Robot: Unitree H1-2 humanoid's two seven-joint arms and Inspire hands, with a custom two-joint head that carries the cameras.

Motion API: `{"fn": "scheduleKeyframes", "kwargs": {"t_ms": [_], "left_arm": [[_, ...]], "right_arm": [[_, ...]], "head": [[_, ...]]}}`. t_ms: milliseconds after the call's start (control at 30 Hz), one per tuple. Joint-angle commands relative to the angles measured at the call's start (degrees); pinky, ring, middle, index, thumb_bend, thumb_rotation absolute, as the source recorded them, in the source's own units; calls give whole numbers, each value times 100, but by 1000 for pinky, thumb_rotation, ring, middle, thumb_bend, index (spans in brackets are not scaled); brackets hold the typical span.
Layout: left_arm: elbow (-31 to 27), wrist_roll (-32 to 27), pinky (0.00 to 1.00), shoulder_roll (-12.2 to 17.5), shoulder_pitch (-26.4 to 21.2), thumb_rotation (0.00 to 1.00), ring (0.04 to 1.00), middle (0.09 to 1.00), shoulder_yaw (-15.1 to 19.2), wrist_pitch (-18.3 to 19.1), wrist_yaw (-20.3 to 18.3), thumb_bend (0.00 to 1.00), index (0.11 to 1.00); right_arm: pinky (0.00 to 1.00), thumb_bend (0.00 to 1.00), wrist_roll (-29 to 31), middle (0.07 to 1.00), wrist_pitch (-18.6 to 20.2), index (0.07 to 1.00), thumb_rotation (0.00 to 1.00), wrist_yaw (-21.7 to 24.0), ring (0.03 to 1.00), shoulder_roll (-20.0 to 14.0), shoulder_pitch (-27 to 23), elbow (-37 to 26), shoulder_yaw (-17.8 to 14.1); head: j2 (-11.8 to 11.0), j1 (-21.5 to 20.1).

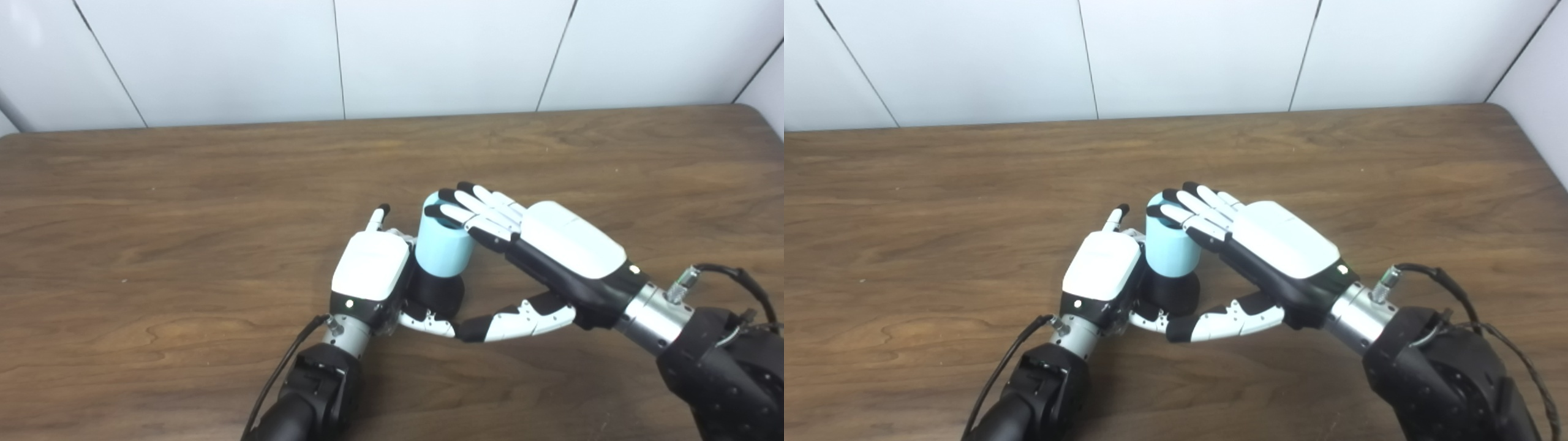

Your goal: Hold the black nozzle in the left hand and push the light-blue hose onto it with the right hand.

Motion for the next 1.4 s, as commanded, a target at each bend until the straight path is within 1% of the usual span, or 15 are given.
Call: {"fn": "scheduleKeyframes", "kwargs": {"t_ms": [0,67,200,367,567,700,833,1000,1133,1367], "left_arm": [[281,-116,1000,-13,260,0,701,540,-168,-65,-421,518,453],[283,-126,1000,-10,264,0,698,536,-164,-81,-398,519,457],[257,-127,1000,-7,276,0,697,533,-161,-85,-422,519,456],[262,-112,1000,-25,270,0,696,537,-164,-52,-473,519,454],[253,-95,1000,-34,262,0,699,534,-182,-58,-481,519,458],[238,-71,1000,-26,258,0,705,527,-187,-35,-538,520,463],[220,-69,1000,-30,266,0,707,532,-182,-11,-574,520,460],[228,-65,1000,-28,276,0,702,530,-182,-27,-522,520,460],[209,-33,1000,-20,265,0,701,536,-196,-23,-557,519,456],[188,-36,1000,-19,251,0,707,534,-197,-17,-638,519,458]], "right_arm": [[1000,620,-198,992,-339,938,991,32,1000,-135,41,-69,90],[1000,623,-426,993,-512,937,991,58,1000,-119,101,12,198],[1000,620,-650,983,-739,919,935,17,1000,-52,227,117,329],[1000,621,-805,978,-821,916,942,86,1000,-7,275,175,451],[1000,628,-839,961,-829,915,948,119,1000,-68,313,241,414],[990,628,-819,945,-908,902,914,17,1000,-151,361,337,343],[997,634,-802,944,-952,901,911,-21,997,-226,415,427,279],[995,637,-857,947,-983,899,918,-6,999,-239,446,501,277],[987,637,-842,943,-1013,892,910,-40,991,-235,447,558,271],[987,642,-830,943,-985,898,927,-47,992,-231,456,583,280]], "head": [[9,-4],[9,-4],[18,-14],[24,-16],[35,-3],[40,-6],[46,1],[48,-8],[47,-5],[36,0]]}}
